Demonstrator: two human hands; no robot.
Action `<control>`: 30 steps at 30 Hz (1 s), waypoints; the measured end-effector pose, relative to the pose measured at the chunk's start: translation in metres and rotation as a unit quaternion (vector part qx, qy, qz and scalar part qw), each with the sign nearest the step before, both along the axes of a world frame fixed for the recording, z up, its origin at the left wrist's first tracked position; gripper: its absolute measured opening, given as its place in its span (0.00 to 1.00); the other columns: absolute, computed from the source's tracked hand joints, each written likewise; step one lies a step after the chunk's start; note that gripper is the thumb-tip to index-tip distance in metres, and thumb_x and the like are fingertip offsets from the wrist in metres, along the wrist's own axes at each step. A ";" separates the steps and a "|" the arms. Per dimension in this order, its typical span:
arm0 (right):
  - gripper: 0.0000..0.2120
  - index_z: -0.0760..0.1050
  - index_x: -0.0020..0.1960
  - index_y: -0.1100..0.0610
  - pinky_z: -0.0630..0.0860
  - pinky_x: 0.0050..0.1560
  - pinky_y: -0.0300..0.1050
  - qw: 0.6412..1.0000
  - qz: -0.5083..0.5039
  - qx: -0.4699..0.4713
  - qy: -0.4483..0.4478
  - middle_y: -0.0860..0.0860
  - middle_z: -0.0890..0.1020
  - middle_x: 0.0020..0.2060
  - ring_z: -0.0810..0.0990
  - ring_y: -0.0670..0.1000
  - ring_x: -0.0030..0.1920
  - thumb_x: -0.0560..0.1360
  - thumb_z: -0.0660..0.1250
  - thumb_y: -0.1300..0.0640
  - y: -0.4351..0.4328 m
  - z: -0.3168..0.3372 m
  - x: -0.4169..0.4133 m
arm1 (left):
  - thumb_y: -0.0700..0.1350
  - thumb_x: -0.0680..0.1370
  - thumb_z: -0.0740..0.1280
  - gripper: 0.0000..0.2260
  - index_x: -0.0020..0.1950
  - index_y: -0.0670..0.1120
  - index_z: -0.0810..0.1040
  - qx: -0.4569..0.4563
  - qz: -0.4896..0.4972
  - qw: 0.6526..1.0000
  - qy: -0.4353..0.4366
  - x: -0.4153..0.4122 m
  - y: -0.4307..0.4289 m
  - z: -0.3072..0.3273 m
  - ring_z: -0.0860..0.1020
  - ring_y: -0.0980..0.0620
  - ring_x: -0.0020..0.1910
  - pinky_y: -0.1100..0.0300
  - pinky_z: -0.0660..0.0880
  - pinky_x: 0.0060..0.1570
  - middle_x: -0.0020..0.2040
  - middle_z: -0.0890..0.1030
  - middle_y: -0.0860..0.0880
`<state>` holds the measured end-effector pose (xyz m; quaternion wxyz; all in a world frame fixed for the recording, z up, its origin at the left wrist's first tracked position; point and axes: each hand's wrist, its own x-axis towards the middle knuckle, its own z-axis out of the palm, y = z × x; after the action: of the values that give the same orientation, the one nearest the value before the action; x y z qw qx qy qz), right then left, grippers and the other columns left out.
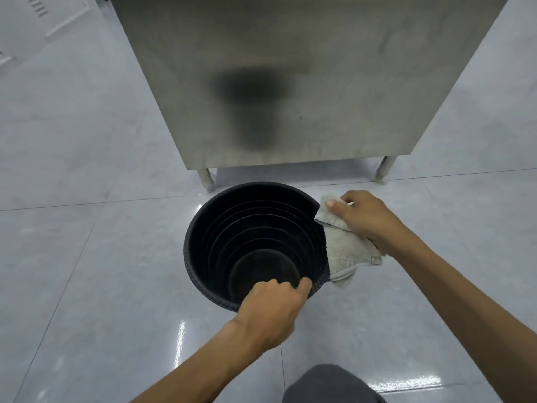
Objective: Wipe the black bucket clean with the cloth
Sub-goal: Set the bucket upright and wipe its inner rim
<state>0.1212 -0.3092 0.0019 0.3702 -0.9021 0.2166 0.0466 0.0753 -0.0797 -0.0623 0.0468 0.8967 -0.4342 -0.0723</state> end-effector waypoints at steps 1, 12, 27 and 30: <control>0.18 0.78 0.60 0.56 0.69 0.40 0.42 0.999 0.007 0.019 0.028 0.51 0.79 0.52 0.77 0.52 0.50 0.82 0.65 0.42 0.001 0.003 0.003 | 0.35 0.75 0.63 0.19 0.65 0.45 0.64 -0.001 0.003 1.000 0.003 -0.002 0.001 -0.003 0.58 0.51 0.23 0.56 0.60 0.27 0.29 0.64 0.49; 0.20 0.78 0.69 0.56 0.75 0.62 0.48 0.990 0.078 -0.100 0.057 0.55 0.78 0.65 0.77 0.56 0.62 0.81 0.70 0.49 0.033 -0.013 -0.017 | 0.49 0.80 0.60 0.10 0.59 0.46 0.71 0.002 0.032 0.999 0.002 -0.009 0.006 -0.008 0.78 0.42 0.33 0.55 0.66 0.31 0.41 0.81 0.46; 0.26 0.57 0.82 0.62 0.53 0.80 0.45 0.994 0.063 -0.064 -0.058 0.58 0.52 0.84 0.56 0.59 0.82 0.85 0.55 0.68 0.064 -0.046 -0.055 | 0.48 0.82 0.57 0.09 0.56 0.46 0.74 0.047 0.050 0.997 0.021 -0.010 0.020 -0.006 0.79 0.43 0.37 0.52 0.76 0.37 0.45 0.82 0.45; 0.26 0.61 0.80 0.63 0.56 0.81 0.47 0.994 0.040 -0.013 -0.102 0.59 0.60 0.81 0.60 0.57 0.82 0.83 0.55 0.72 0.058 -0.043 -0.055 | 0.45 0.81 0.58 0.07 0.55 0.45 0.74 0.054 0.052 0.997 0.018 -0.010 0.019 -0.004 0.79 0.42 0.37 0.53 0.73 0.35 0.44 0.81 0.44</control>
<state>0.0664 -0.2513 -0.0410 0.3768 -0.9147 0.1423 -0.0334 0.0654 -0.0612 -0.0660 0.0092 0.9178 -0.3817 -0.1092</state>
